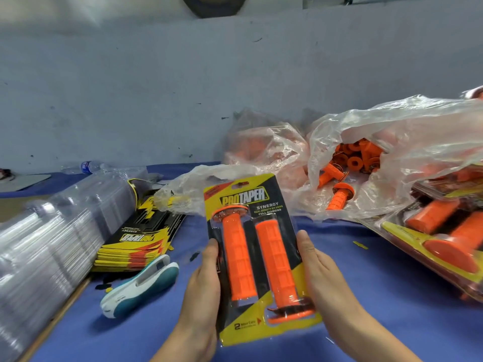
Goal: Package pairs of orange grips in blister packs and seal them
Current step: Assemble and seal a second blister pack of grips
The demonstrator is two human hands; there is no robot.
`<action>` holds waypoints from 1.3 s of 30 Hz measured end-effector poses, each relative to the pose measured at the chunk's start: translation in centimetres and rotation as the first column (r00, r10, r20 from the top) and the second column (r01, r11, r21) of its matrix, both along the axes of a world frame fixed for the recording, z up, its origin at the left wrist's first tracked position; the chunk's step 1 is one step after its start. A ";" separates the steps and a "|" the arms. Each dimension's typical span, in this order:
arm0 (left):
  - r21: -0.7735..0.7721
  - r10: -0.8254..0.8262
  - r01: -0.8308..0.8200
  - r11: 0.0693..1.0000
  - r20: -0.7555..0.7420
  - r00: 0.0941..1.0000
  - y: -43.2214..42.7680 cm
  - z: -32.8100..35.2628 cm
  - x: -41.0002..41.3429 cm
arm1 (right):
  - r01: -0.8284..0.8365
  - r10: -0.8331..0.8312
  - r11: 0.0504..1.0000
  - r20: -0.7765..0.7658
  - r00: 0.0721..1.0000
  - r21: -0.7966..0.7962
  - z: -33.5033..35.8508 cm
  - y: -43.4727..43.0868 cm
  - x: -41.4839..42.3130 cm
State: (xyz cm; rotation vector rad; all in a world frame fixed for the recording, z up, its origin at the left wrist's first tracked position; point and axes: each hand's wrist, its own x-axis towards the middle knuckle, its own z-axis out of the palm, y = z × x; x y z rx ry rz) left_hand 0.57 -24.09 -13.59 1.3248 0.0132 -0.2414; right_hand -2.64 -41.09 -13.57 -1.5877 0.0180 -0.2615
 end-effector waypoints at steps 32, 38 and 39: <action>0.073 0.156 -0.158 0.985 0.026 0.987 0.3 -0.1 1.8 | -0.017 0.021 0.996 -0.044 0.999 0.091 -1.7 -0.1 0.6; 0.039 0.111 -0.108 0.993 -0.092 0.990 -0.5 0.3 0.8 | 0.013 -0.010 0.982 -0.016 1.000 0.190 -0.7 0.2 0.4; -0.008 0.077 -0.079 0.997 -0.119 0.990 -0.4 0.5 0.9 | 0.011 -0.009 0.980 -0.012 1.000 0.197 -0.5 0.2 0.4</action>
